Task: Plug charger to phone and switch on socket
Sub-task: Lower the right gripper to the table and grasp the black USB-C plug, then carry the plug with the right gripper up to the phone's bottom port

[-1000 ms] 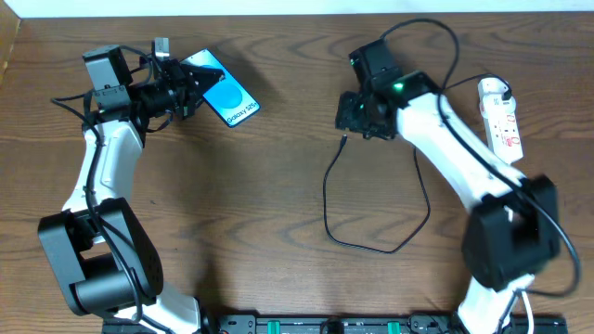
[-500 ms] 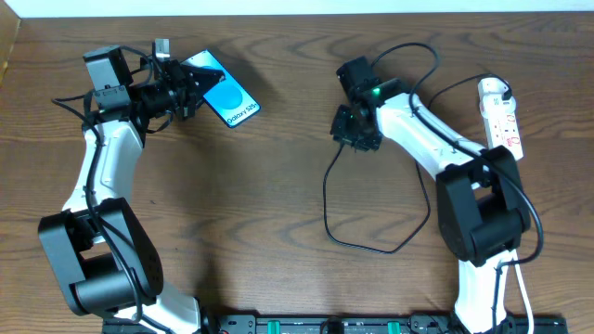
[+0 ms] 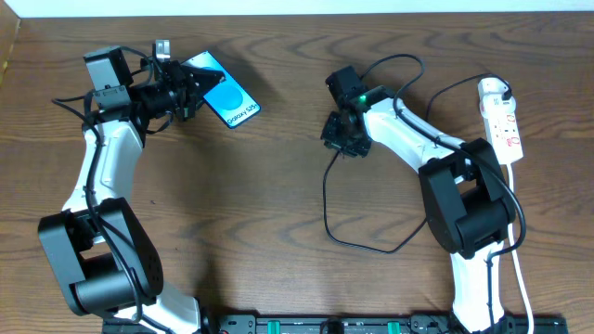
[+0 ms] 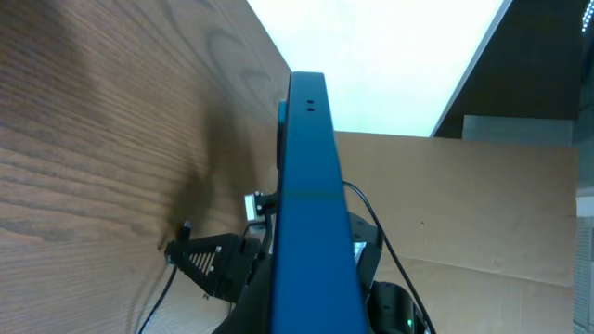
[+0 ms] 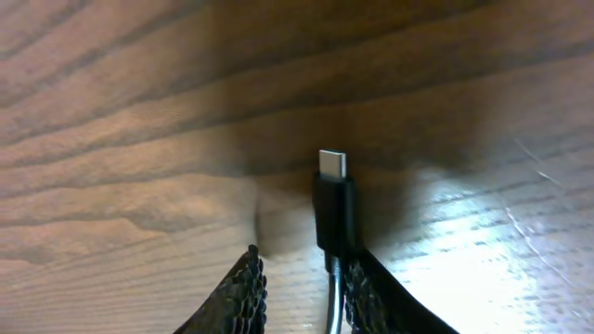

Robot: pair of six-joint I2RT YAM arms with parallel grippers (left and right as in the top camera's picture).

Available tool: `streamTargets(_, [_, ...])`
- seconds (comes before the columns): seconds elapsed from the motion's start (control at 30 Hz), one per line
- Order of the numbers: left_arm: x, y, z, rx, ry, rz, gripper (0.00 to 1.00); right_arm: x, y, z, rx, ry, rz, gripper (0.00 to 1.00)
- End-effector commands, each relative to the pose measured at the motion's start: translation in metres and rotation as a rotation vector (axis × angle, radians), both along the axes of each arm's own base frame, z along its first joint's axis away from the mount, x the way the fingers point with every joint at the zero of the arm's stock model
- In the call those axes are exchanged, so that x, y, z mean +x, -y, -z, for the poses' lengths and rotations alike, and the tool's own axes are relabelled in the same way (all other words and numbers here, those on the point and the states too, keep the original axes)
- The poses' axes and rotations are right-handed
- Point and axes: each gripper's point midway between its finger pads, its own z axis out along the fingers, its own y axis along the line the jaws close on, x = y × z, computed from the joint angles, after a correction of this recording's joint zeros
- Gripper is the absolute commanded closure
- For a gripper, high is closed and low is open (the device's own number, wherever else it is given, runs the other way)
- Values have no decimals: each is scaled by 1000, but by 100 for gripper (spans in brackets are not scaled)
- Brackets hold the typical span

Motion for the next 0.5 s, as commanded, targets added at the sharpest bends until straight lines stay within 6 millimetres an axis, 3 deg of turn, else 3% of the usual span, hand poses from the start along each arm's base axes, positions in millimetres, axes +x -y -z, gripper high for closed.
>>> streamTargets(0.0, [-3,4,-19,-10,53,34,93,-1,-2,19,-12,-27,11,74])
streamTargets(0.1, [-3,4,-19,-10,53,34,93,-2,-2,26,-17,-36,10,80])
streamTargets(0.2, [-3,4,-19,-10,52,34,93,-6,-2,36,-24,-51,-29,98])
streamTargets(0.33, [-5,4,-17,-14,38,33,93,-12,-9,37,0,-35,-227,99])
streamTargets(0.47, [-4,3,-16,-9,38,28,93,-10,-13,17,68,23,-416,99])
